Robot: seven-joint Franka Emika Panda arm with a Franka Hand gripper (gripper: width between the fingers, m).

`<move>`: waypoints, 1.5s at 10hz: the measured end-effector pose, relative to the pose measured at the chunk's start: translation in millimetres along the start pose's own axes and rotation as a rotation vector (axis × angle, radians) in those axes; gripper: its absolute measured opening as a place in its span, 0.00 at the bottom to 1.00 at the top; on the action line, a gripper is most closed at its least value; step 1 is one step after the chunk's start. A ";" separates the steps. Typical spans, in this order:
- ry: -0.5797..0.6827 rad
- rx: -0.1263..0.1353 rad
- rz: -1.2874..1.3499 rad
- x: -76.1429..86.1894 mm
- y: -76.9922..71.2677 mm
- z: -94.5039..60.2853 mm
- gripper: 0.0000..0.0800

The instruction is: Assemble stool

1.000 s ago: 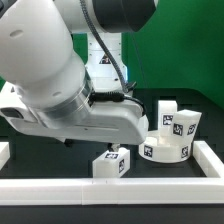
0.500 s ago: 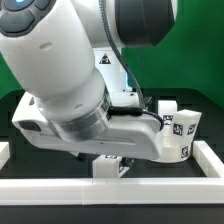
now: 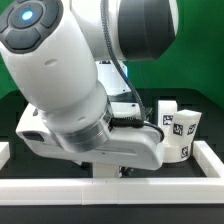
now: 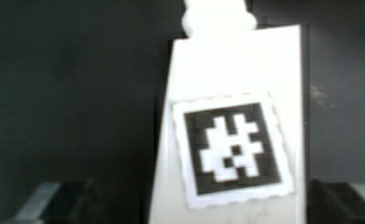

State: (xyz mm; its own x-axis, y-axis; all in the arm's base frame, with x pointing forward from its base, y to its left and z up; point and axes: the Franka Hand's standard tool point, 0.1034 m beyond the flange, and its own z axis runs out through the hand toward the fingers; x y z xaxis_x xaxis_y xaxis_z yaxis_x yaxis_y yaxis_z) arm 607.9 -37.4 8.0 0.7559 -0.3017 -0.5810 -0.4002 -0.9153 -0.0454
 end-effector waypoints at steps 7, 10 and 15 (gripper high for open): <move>0.037 -0.001 -0.001 -13.7 -0.8 -29.7 0.41; 0.049 0.016 0.025 -48.8 -9.4 -45.7 0.41; 0.150 0.029 0.035 -42.9 -8.6 -47.6 0.41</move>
Offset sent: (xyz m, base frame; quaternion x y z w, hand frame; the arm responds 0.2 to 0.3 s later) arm -0.0032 -0.0022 -0.0011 -0.0028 0.0021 -0.0004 1.0000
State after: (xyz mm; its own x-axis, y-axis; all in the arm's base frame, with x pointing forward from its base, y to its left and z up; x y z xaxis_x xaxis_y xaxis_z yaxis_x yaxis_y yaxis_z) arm 603.6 -29.3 72.0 0.8089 -0.3721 -0.4552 -0.4412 -0.8959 -0.0516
